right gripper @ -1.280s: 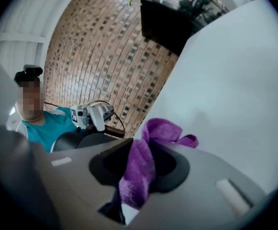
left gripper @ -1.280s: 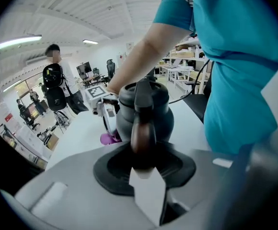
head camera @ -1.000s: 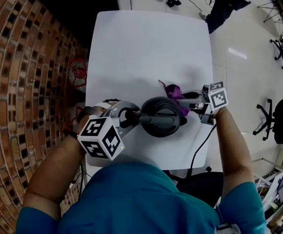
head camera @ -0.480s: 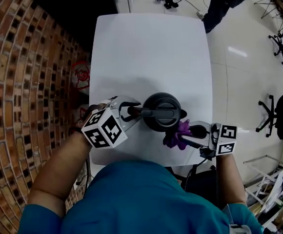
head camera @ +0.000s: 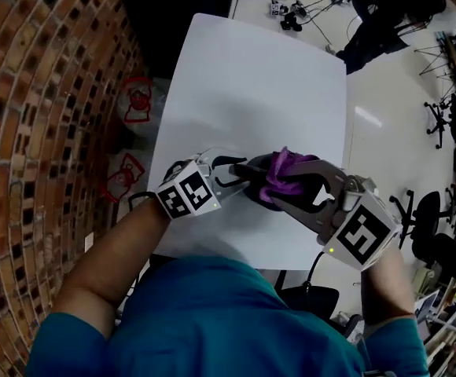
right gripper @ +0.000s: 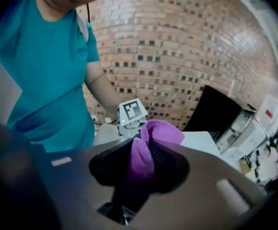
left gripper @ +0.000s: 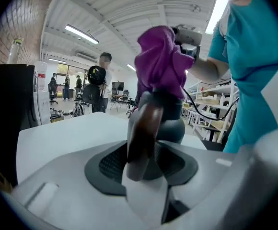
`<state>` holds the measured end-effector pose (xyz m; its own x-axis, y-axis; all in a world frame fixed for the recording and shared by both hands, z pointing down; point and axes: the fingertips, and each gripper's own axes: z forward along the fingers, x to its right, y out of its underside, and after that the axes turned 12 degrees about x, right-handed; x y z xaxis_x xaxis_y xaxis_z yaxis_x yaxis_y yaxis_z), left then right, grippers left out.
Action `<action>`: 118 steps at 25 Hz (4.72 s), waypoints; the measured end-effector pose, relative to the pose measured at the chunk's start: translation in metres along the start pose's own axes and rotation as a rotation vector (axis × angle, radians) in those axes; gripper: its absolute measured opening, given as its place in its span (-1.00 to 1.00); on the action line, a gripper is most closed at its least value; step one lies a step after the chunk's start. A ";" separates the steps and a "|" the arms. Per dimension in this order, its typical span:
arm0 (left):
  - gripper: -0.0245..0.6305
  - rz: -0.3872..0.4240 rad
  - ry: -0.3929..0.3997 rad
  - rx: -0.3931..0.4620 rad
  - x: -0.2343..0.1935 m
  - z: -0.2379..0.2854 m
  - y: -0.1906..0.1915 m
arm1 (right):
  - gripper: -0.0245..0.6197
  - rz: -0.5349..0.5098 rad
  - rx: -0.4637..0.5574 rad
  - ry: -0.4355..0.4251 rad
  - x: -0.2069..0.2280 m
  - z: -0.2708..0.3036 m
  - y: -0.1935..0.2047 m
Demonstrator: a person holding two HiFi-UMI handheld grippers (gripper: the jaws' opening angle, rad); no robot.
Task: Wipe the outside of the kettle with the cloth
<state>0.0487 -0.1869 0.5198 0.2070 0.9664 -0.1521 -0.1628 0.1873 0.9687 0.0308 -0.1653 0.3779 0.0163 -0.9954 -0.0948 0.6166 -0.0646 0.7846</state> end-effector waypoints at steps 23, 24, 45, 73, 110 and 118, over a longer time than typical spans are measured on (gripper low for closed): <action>-0.39 -0.125 -0.139 0.031 -0.017 -0.084 0.058 | -0.63 -0.052 -0.698 -0.406 0.006 0.150 0.050; -0.39 -0.126 -0.142 0.034 -0.018 -0.087 0.058 | -0.63 -0.055 -0.701 -0.408 0.007 0.149 0.051; -0.39 -0.063 -0.091 0.033 -0.014 -0.089 0.034 | -0.66 0.329 -0.137 -0.326 0.034 0.107 0.013; -0.60 0.148 0.074 -0.285 -0.011 -0.008 0.022 | -0.70 0.519 0.359 0.224 -0.029 -0.063 0.123; -0.58 0.120 0.047 -0.406 -0.010 -0.004 0.026 | -0.75 0.685 0.519 0.204 -0.010 -0.042 0.166; -0.56 0.155 0.069 -0.435 -0.010 -0.005 0.030 | -0.76 1.092 0.846 0.597 -0.044 -0.022 0.138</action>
<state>0.0369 -0.1901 0.5493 0.0858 0.9956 -0.0387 -0.5789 0.0814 0.8113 0.1325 -0.1288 0.4775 0.5927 -0.4182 0.6884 -0.5304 0.4405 0.7243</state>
